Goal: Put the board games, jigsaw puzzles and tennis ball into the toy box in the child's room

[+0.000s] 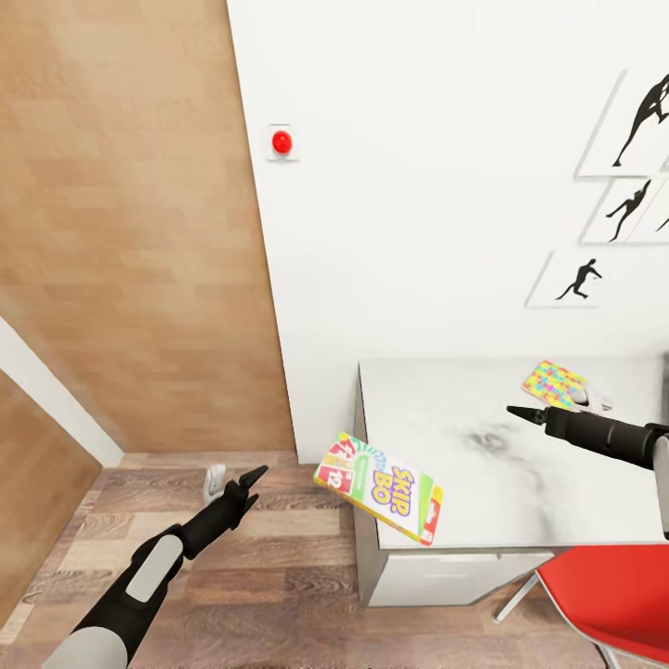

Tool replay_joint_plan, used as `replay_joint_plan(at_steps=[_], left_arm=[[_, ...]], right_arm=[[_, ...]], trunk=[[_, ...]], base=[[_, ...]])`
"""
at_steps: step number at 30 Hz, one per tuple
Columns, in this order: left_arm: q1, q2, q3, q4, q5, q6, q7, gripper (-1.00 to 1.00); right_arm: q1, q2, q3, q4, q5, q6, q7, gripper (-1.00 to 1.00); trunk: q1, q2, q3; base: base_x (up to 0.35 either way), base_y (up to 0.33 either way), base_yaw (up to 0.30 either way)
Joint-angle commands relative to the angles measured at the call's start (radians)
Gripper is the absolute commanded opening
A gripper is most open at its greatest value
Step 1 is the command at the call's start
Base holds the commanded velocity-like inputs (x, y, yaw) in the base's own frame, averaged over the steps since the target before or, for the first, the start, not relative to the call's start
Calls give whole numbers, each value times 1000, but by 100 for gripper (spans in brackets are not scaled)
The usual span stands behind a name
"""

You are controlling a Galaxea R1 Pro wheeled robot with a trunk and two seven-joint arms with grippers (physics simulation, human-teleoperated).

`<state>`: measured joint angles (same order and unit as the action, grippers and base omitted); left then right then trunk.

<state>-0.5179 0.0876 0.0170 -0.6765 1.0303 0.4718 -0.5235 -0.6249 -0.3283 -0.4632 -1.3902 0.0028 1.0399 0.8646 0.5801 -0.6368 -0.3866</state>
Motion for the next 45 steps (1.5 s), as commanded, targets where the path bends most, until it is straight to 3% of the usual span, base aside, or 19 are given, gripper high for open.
replay_joint_plan(at_steps=[1,24,35,45], left_arm=[[-1,0,2,0,7,8,-1,100],[-5,0,1,0,7,9,-20,100],[-18,2,0,-5,3,10,-69,100],[-29,1,1,-11,-51,10,-109,100]], right_arm=[[-1,0,-2,-1,0,7,4,100],[-1,0,-6,-3,0,7,5,100],[0,0,-6,-22,0,7,5,100],[16,1,-27,-63,0,7,5,100]], trunk=[[0,-1,-3],[0,-1,-40],[0,-1,-58],[0,-1,-68]], base=[[0,0,0],[0,0,0],[0,0,0],[0,0,0]])
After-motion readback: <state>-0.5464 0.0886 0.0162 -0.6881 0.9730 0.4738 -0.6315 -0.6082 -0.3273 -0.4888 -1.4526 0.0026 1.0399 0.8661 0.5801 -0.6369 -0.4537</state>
